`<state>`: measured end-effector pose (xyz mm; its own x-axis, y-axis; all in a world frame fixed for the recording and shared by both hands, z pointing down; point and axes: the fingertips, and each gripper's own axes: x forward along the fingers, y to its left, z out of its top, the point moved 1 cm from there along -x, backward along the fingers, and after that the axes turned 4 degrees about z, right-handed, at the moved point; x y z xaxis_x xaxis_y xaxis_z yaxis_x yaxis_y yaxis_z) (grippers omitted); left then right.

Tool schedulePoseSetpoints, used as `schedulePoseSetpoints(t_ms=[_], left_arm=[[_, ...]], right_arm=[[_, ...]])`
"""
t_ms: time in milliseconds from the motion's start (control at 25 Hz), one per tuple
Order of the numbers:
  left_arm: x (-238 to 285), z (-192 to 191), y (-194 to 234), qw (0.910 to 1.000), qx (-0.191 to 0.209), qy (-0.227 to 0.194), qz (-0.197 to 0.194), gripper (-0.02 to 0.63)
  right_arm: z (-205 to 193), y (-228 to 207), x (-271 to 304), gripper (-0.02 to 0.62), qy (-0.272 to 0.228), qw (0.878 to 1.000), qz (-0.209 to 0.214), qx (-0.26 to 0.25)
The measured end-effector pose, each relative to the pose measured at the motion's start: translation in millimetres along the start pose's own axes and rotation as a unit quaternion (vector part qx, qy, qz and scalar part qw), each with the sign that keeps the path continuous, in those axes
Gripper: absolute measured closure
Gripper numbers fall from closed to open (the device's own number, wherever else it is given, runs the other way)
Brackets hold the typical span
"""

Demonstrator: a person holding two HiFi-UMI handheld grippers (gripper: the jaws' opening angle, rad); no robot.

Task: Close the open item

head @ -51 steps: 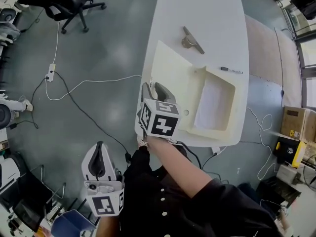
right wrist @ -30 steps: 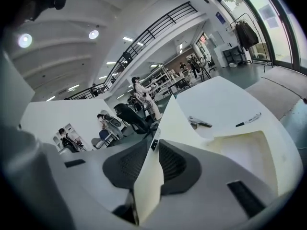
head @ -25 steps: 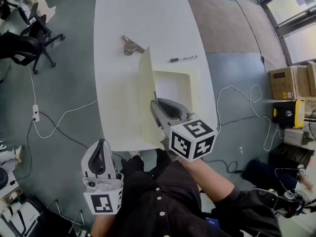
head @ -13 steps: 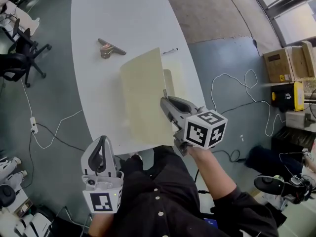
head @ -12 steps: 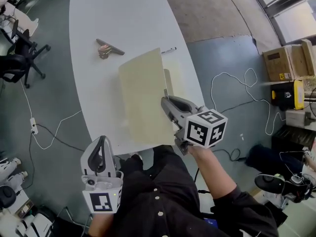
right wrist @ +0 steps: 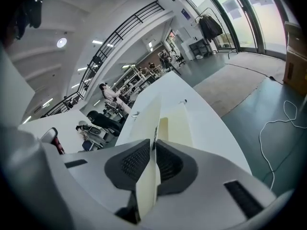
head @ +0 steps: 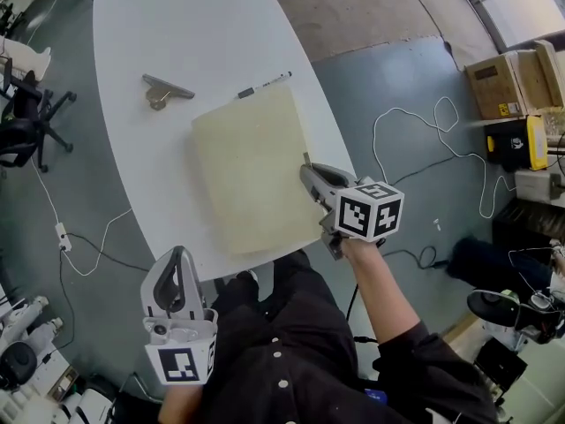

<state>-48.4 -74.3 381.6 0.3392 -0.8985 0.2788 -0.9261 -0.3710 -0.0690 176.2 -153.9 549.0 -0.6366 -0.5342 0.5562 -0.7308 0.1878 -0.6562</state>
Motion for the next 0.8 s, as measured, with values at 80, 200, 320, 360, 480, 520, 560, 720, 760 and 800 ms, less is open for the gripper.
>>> schedulePoseSetpoints(t_ms=[80, 200, 320, 360, 480, 520, 560, 720, 760, 800], left_arm=[[-2.0, -2.1, -0.3, 1.0, 0.001, 0.004, -0.004, 0.589], [1.9, -4.5, 0.6, 0.9999, 0.008, 0.006, -0.008, 0.589], [6.6, -8.4, 1.1, 0.9998, 0.011, 0.014, -0.01, 0.589], [7.9, -8.4, 0.4, 0.9997, 0.014, 0.014, -0.012, 0.589], [9.3, -10.7, -2.4, 0.9995, 0.018, 0.02, -0.014, 0.589], [8.7, -14.4, -2.8, 0.9994, 0.012, 0.029, -0.013, 0.589], [8.8, -17.1, -2.9, 0.9993, 0.008, 0.035, -0.012, 0.589], [15.4, -14.5, -1.7, 0.9992, 0.027, 0.019, -0.02, 0.589], [15.5, -16.6, -1.6, 0.9992, 0.027, 0.022, -0.021, 0.589], [15.7, -18.9, -1.9, 0.9991, 0.025, 0.025, -0.022, 0.589]], right_arm=[[-7.3, -8.1, 1.0, 0.534, 0.005, 1.0, -0.009, 0.003], [-17.4, -24.3, 6.8, 0.527, 0.019, 0.999, -0.031, -0.004], [-22.6, -36.0, 13.0, 0.522, 0.028, 0.998, -0.059, -0.025], [-23.3, -38.5, 14.1, 0.52, 0.03, 0.997, -0.069, -0.035], [-25.4, -43.1, 16.9, 0.514, 0.033, 0.993, -0.098, -0.064], [-26.1, -44.2, 17.8, 0.512, 0.035, 0.991, -0.107, -0.073], [-26.8, -45.1, 18.5, 0.511, 0.035, 0.989, -0.116, -0.081], [-29.3, -45.3, 21.1, 0.503, 0.035, 0.98, -0.154, -0.119], [-29.7, -44.7, 21.5, 0.502, 0.035, 0.978, -0.162, -0.128], [-30.1, -44.2, 22.0, 0.501, 0.035, 0.976, -0.168, -0.136]])
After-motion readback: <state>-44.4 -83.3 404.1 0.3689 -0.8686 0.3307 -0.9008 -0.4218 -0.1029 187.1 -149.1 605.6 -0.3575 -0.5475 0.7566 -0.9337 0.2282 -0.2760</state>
